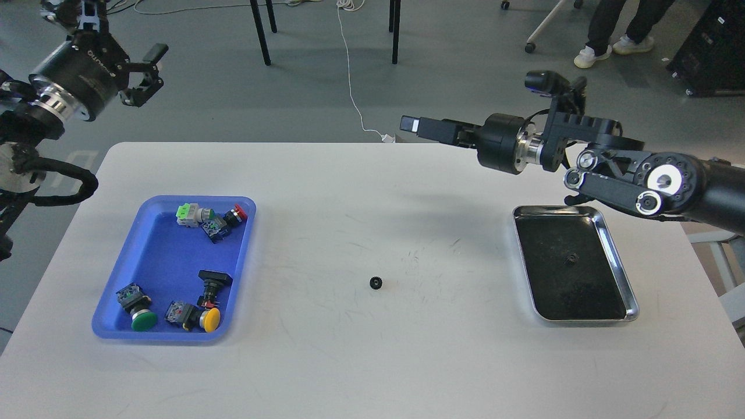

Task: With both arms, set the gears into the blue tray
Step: 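Reach the left gripper toward the black gear on the table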

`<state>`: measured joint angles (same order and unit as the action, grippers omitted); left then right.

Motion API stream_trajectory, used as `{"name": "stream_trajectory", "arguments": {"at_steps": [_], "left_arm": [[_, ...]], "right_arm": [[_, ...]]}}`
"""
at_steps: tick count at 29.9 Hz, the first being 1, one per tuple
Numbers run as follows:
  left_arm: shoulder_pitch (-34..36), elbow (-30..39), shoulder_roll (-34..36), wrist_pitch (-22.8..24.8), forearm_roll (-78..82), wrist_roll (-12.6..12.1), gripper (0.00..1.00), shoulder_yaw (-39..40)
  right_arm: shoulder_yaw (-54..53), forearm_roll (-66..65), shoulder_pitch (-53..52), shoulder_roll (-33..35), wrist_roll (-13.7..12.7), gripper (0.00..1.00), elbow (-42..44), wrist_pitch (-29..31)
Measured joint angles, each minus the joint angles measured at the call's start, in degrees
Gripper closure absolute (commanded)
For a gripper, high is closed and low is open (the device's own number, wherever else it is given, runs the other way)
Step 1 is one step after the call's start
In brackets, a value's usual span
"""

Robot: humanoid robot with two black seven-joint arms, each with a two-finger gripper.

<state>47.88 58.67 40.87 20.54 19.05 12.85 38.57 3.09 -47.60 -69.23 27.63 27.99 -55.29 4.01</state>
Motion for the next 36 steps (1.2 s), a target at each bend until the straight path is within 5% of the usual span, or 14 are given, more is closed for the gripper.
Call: {"name": "stream_trajectory", "arguments": {"at_steps": [6,17,27,36], "left_arm": [[-0.6,12.2,-2.0,-0.4,29.7,0.1,0.02,-0.2],[-0.6,14.9,-17.3,-0.9,70.9,0.2,0.07,-6.9],[-0.5,11.9,-26.9,-10.5,93.5,-0.7,0.09,-22.3],[-1.1,-0.1,-36.6,-17.5,105.6,-1.4,0.17,-28.2]], "right_arm": [[-16.0,7.5,11.9,5.1,0.0,0.02,-0.6,6.3],[-28.7,36.8,28.4,14.1,0.0,0.02,-5.5,20.2],[-36.8,51.7,41.8,15.7,0.0,0.01,-5.4,24.0],[-39.8,52.4,47.6,15.3,0.0,0.01,-4.8,24.0]]}}
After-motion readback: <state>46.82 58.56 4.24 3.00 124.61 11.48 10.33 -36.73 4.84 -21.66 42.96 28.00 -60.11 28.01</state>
